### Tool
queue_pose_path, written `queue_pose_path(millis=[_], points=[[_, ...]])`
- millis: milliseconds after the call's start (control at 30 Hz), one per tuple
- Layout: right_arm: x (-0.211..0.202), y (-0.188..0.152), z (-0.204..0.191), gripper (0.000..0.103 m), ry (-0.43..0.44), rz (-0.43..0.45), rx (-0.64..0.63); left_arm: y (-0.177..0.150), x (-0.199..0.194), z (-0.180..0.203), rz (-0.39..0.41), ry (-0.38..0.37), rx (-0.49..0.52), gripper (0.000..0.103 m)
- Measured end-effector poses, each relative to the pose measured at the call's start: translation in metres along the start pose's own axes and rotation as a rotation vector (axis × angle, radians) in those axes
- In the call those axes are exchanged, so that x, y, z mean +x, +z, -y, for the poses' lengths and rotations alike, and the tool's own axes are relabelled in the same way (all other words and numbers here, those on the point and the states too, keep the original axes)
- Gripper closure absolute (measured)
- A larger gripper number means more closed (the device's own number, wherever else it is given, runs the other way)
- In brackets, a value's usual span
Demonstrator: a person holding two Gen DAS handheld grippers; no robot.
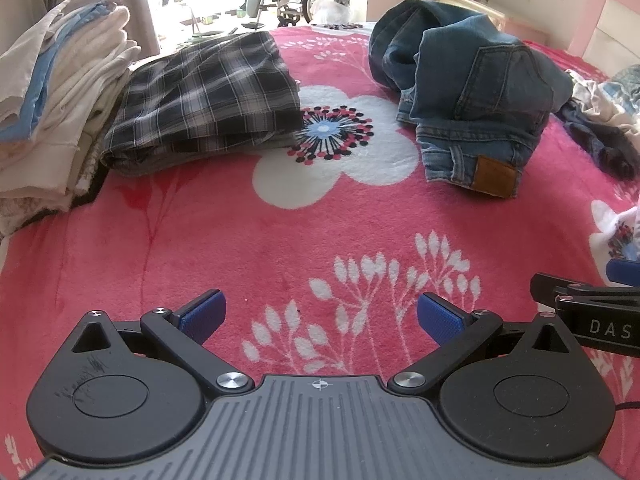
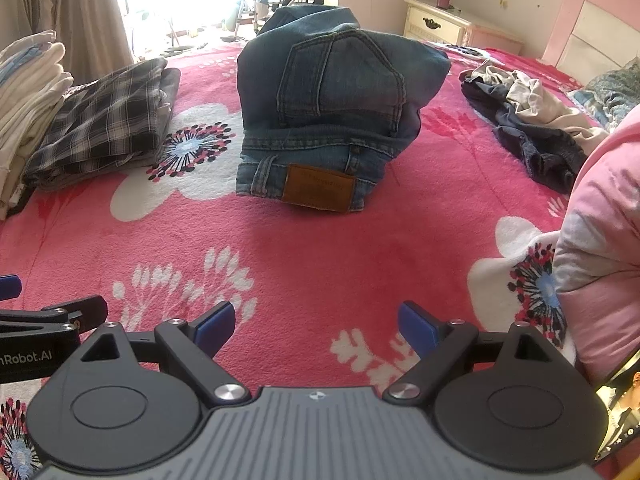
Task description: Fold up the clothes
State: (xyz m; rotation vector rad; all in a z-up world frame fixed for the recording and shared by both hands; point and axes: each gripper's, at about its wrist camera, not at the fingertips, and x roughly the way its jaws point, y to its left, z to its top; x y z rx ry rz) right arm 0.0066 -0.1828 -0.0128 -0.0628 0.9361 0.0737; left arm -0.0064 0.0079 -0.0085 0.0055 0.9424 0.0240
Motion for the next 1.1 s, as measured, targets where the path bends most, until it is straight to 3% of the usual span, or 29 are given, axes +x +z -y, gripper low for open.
queue_pose_path(millis=[400, 633, 833, 1100], points=[[0.0, -0.001, 0.0, 0.012, 0.0, 0.004, 0.003, -0.001, 0.0, 0.003, 0.003, -0.01, 0.013, 0.0], [0.001, 0.001, 0.005, 0.01, 0.027, 0.04, 0.019, 0.0, 0.002, 0.002, 0.021, -0.057, 0.018, 0.0], [0.007, 0.013, 0.025, 0.009, 0.027, 0.144, 0.016, 0.009, 0.009, 0.003, 0.099, -0.085, 0.039, 0.0], [0.021, 0.058, 0.064, 0.009, 0.063, 0.354, 0.019, 0.057, 0.039, 0.003, 0.254, -0.129, 0.164, 0.0]])
